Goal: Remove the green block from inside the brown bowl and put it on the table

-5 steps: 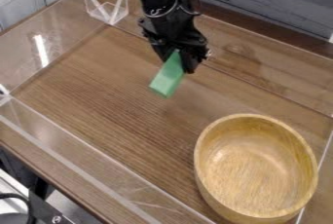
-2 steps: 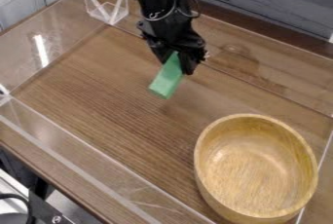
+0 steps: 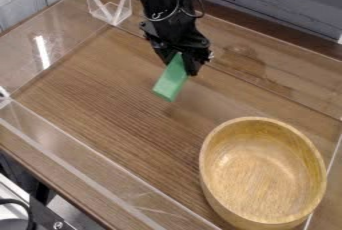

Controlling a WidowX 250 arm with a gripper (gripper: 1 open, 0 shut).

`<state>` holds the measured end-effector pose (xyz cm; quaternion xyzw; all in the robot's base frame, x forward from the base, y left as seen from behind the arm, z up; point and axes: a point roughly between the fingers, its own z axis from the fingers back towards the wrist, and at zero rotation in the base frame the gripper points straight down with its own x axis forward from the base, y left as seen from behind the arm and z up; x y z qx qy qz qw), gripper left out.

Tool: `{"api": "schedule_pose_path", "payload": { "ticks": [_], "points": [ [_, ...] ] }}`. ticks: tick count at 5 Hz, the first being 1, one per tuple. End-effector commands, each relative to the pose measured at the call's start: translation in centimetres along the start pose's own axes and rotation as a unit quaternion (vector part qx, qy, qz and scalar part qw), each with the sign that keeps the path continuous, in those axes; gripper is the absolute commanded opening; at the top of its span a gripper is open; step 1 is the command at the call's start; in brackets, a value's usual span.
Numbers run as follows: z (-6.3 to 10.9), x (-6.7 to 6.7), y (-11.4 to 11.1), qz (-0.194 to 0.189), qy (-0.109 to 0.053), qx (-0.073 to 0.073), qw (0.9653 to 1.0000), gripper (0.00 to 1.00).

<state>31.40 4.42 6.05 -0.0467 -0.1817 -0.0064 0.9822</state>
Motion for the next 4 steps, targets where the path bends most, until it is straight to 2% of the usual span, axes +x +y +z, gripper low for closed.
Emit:
{"api": "schedule_pose_path", "payload": {
  "ticks": [1, 4],
  "points": [
    [0.96, 1.25, 0.36, -0.004, -0.025, 0.006, 0.9997, 0.0],
    [0.84, 1.11, 0.34, 0.001, -0.023, 0.002, 0.9997, 0.0]
  ]
}}
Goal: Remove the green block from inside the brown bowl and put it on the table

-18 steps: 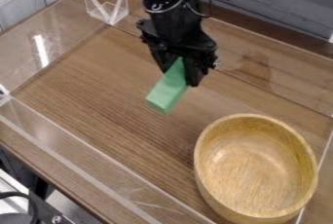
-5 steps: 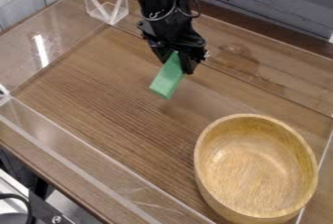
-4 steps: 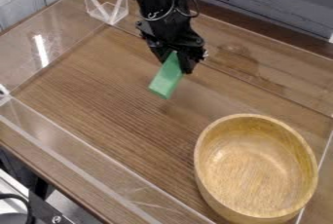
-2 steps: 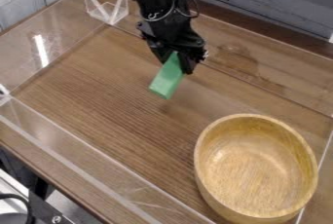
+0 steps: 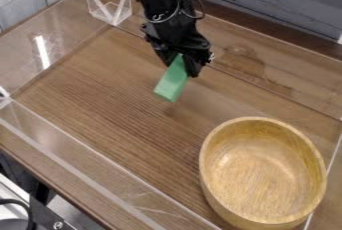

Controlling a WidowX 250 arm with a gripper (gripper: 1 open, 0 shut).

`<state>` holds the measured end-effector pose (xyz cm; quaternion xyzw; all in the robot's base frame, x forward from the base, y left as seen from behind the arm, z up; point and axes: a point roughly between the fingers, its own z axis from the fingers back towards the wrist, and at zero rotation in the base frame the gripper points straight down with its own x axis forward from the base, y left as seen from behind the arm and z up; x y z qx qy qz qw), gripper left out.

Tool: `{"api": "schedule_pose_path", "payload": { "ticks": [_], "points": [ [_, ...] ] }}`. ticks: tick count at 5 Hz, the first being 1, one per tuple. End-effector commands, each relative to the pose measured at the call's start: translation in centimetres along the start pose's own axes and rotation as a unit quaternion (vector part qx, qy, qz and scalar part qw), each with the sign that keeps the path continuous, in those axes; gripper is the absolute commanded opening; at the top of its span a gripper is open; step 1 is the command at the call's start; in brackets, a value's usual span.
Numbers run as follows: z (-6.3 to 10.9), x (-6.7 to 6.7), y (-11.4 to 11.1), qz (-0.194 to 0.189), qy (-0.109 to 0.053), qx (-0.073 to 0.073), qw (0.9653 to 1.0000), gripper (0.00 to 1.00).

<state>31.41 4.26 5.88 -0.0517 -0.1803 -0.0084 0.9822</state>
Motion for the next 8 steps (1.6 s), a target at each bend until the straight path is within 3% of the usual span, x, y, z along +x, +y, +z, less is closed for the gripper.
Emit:
{"api": "schedule_pose_path", "payload": {
  "ticks": [1, 3, 5, 8],
  "points": [
    [1.0, 1.1, 0.5, 0.003, -0.024, 0.006, 0.9997, 0.0],
    [1.0, 1.0, 0.5, 0.006, -0.022, 0.004, 0.9997, 0.0],
    [0.2, 2.4, 1.3, 0.012, -0.032, 0.005, 0.9994, 0.0],
    [-0.4, 2.6, 1.7, 0.018, -0.022, 0.001, 0.9996, 0.0]
  ]
}}
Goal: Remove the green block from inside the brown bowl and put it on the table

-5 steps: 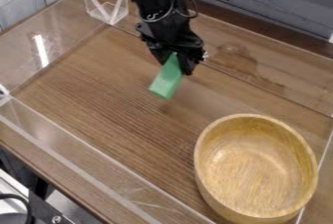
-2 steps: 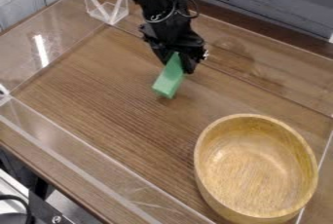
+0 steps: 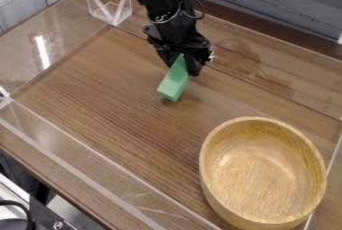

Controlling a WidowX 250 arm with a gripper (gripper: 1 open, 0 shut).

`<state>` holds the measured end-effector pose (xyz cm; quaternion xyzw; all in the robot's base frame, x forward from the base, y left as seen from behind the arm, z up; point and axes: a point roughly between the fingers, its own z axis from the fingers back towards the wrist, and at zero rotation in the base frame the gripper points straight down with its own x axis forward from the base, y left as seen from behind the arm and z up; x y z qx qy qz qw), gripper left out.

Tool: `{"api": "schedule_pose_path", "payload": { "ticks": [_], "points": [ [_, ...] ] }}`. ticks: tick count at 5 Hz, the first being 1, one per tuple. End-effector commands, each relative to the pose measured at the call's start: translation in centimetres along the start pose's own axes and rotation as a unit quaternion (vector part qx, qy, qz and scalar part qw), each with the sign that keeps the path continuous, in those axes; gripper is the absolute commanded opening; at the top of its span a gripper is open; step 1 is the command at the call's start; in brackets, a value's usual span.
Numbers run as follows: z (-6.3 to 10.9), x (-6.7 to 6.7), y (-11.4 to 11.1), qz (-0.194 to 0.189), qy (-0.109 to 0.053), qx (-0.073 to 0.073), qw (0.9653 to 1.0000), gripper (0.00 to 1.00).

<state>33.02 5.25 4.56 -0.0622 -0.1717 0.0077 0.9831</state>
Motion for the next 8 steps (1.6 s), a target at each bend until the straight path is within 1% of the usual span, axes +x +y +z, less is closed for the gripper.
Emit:
{"api": "schedule_pose_path", "payload": {
  "ticks": [1, 8],
  "points": [
    [1.19, 1.65, 0.49, 0.001, -0.026, 0.006, 0.9996, 0.0],
    [0.89, 1.5, 0.72, 0.007, 0.005, -0.005, 0.9999, 0.0]
  ]
}}
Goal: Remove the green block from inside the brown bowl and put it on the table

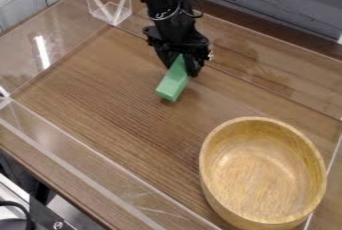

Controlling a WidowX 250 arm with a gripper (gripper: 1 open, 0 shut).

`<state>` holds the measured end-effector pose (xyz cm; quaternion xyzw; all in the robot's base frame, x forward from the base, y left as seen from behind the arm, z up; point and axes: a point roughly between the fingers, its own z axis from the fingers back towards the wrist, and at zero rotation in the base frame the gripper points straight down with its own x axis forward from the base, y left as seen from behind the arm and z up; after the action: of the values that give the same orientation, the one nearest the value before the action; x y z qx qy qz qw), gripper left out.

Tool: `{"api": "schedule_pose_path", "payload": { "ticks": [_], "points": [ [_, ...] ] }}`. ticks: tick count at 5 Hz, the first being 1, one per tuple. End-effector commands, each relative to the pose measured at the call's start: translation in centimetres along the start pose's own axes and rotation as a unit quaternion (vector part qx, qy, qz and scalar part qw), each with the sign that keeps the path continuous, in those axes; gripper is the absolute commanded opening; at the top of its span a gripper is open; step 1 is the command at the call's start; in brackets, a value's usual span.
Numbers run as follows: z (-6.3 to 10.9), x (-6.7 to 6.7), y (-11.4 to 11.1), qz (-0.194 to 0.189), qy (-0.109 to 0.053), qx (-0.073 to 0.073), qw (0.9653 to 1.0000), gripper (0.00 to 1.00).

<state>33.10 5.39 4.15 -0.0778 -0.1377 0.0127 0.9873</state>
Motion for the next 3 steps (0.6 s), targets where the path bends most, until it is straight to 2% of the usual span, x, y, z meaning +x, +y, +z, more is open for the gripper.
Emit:
{"api": "schedule_pose_path", "payload": {
  "ticks": [1, 3],
  "points": [
    [1.39, 1.45, 0.49, -0.001, -0.024, 0.008, 0.9997, 0.0],
    [1.37, 1.45, 0.52, 0.0, -0.017, 0.005, 0.9998, 0.0]
  ]
}}
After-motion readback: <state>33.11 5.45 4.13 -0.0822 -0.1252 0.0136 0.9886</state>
